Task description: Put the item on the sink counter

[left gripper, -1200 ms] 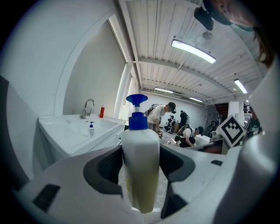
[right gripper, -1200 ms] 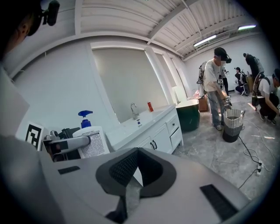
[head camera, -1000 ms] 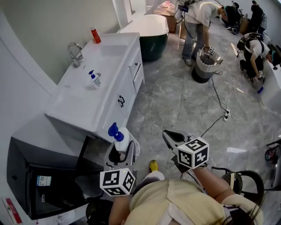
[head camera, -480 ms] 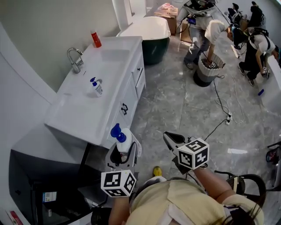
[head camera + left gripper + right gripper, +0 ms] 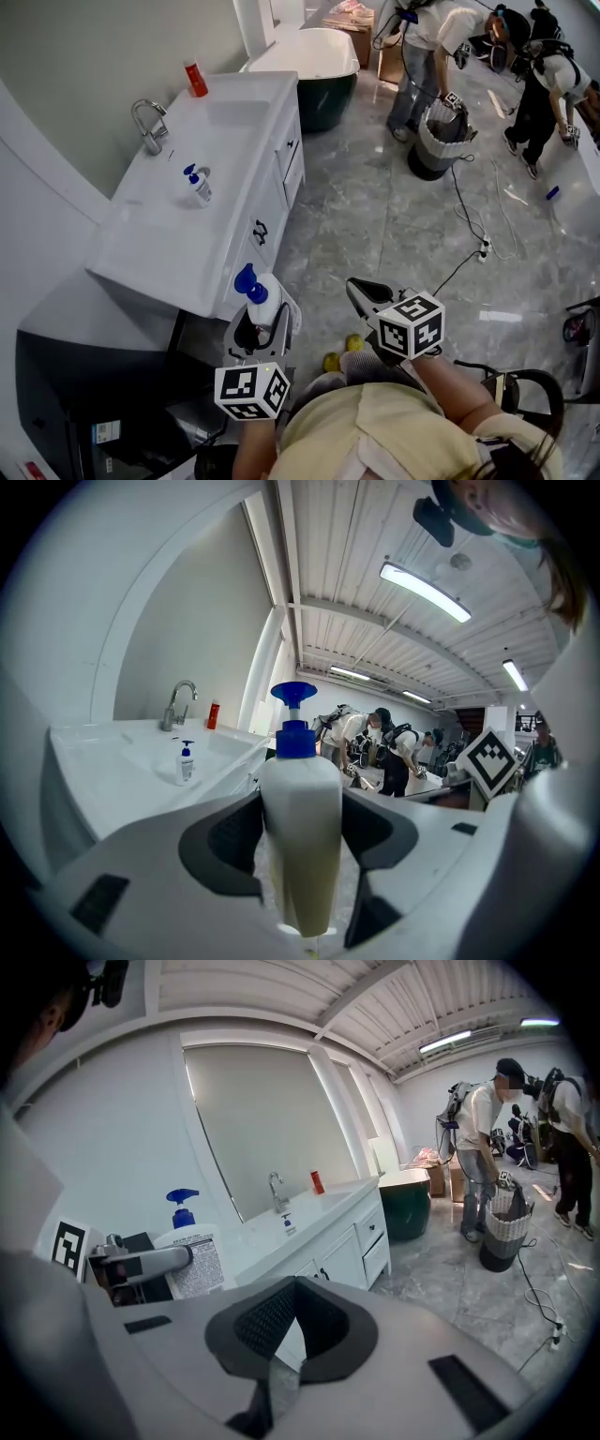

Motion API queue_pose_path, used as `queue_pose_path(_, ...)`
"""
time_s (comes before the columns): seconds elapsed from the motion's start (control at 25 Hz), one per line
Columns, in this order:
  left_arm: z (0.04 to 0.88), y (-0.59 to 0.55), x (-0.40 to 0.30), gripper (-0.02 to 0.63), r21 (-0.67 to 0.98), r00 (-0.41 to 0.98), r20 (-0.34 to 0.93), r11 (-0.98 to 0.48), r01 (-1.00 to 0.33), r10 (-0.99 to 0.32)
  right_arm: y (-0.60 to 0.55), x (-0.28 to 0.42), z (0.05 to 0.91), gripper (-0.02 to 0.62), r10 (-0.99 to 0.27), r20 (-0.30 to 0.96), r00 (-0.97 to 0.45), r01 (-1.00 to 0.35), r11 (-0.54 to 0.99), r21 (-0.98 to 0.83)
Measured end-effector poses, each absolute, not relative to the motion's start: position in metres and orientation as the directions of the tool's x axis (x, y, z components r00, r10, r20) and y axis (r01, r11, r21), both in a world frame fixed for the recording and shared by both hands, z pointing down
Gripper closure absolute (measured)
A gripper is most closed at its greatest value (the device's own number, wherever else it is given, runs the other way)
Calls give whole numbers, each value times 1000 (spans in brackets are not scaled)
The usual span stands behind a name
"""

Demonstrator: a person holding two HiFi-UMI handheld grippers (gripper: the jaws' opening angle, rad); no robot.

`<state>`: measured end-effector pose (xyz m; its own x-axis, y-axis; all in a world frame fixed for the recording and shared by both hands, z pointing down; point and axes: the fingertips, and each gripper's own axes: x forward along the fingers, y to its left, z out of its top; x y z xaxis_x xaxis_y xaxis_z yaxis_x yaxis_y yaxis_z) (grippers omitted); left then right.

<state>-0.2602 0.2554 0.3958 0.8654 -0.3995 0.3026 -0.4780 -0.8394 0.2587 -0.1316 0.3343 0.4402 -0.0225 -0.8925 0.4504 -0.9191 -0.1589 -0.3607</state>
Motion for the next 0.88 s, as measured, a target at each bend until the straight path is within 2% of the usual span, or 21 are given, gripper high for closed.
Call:
queue_pose_path(0.4, 394, 227, -229, 327, 245, 833, 296, -805, -539, -468, 294, -92, 439, 574, -894, 440, -78, -935, -88, -344)
queue_pose_path(0.88, 388, 195, -130, 327, 244, 801, 281, -767, -593, -529, 256, 0, 439, 574, -882, 445, -156, -939, -8, -345)
